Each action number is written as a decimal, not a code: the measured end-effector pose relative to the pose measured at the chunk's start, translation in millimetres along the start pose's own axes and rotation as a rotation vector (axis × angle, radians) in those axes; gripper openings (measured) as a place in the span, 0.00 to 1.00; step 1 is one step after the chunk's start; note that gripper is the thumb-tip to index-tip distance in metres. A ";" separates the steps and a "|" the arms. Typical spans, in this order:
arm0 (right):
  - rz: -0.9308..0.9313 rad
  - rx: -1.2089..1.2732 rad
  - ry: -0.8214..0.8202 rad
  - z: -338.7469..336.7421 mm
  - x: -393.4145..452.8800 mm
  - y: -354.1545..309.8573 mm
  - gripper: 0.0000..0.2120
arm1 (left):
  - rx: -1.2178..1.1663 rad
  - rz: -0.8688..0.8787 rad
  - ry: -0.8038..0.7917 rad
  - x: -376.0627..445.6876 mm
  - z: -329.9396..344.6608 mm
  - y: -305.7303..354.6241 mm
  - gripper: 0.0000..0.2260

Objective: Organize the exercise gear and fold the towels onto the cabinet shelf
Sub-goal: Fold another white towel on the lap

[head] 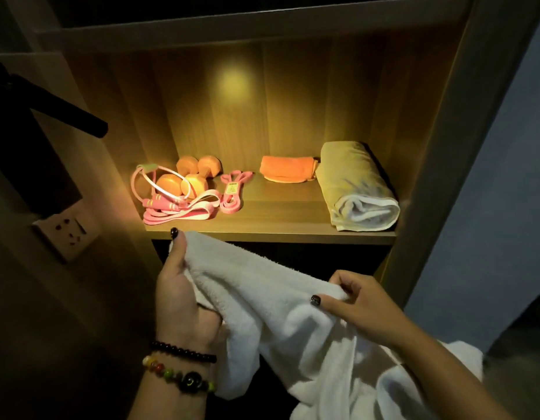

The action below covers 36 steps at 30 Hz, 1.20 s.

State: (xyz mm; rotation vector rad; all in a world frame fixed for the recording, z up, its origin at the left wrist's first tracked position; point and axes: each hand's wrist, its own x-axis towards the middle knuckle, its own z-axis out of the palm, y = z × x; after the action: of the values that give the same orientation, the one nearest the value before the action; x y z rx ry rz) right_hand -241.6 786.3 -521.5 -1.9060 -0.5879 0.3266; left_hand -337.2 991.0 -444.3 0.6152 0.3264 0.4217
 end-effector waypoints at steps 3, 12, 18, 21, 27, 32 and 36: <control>0.005 0.011 0.123 -6.9 -1.7 11.7 0.06 | -0.009 0.061 0.032 6.5 -9.5 -1.0 0.11; -0.191 0.042 0.234 4.5 -12.8 -31.2 0.11 | 1.004 0.397 -0.328 -0.2 -11.1 -39.1 0.16; -0.138 -0.019 0.326 13.4 -15.0 -31.3 0.12 | 1.231 0.297 -0.388 -1.7 -26.1 -61.4 0.08; -0.068 -0.010 0.293 11.9 -16.3 -21.8 0.14 | 1.202 0.374 -0.202 -0.6 -34.6 -70.5 0.07; 0.178 -0.115 0.103 6.7 -24.9 0.8 0.12 | 0.813 0.352 0.322 8.3 -37.1 -58.6 0.06; 0.117 -0.039 0.264 2.3 -28.9 1.1 0.10 | 1.165 0.454 0.199 2.5 -41.6 -58.9 0.13; -0.057 -0.083 0.155 7.0 -30.5 -18.5 0.14 | 1.377 0.503 -0.333 -6.0 -31.5 -64.9 0.27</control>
State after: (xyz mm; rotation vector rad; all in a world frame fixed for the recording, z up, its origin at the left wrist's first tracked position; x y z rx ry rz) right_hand -275.2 781.2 -508.6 -1.9695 -0.5577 0.1181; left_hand -337.2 955.6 -507.5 2.1168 0.0908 0.5295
